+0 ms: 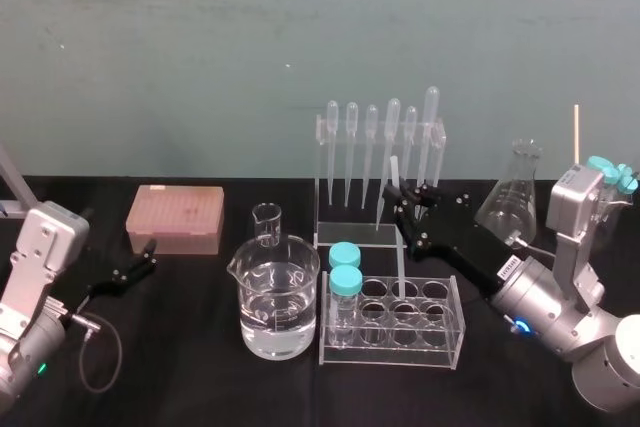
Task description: Pick up the stirring rod with one hand, then place it down.
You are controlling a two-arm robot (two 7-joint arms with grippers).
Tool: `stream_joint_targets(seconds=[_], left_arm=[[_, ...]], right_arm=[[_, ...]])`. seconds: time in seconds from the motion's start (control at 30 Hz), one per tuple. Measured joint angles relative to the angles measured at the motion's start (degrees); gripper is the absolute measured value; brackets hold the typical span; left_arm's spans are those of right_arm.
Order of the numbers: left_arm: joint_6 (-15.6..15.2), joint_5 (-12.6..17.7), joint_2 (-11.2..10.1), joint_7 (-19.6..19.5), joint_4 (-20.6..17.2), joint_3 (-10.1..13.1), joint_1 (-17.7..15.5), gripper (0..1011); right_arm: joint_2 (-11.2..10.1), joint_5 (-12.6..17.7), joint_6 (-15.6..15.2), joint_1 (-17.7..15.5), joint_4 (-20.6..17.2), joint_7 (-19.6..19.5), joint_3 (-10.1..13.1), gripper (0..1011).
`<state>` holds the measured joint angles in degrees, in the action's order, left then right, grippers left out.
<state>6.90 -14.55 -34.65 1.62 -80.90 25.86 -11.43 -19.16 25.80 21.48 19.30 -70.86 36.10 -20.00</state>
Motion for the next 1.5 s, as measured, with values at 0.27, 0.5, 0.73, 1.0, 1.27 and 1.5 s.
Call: stream_joint_targets(seconds=[0.27, 0.5, 0.73, 1.0, 1.27, 1.5], left_arm=[[0.0, 0.0, 0.0, 0.0, 0.0, 0.0, 0.0, 1000], [0.0, 0.0, 0.0, 0.0, 0.0, 0.0, 0.0, 1000], [0.0, 0.0, 0.0, 0.0, 0.0, 0.0, 0.0, 1000], [0.0, 0.0, 0.0, 0.0, 0.0, 0.0, 0.0, 1000], [0.0, 0.0, 0.0, 0.0, 0.0, 0.0, 0.0, 1000], [0.0, 0.0, 0.0, 0.0, 0.0, 0.0, 0.0, 1000]], right_arm=[[0.7, -0.6, -0.1, 0.2, 1.1, -0.5, -0.1, 69], [0.9, -1.0, -0.9, -0.2, 1.4, -1.2, 0.0, 69], [1.1, -1.5, -1.9, -0.5, 1.9, -1.9, 0.0, 69], [1.4, -2.1, -2.3, -0.3, 2.8, -2.3, -0.1, 69], [1.5, -2.8, -2.8, -0.1, 3.2, -2.3, -0.3, 69], [1.5, -2.8, -2.9, -0.1, 3.2, -2.3, -0.4, 69]])
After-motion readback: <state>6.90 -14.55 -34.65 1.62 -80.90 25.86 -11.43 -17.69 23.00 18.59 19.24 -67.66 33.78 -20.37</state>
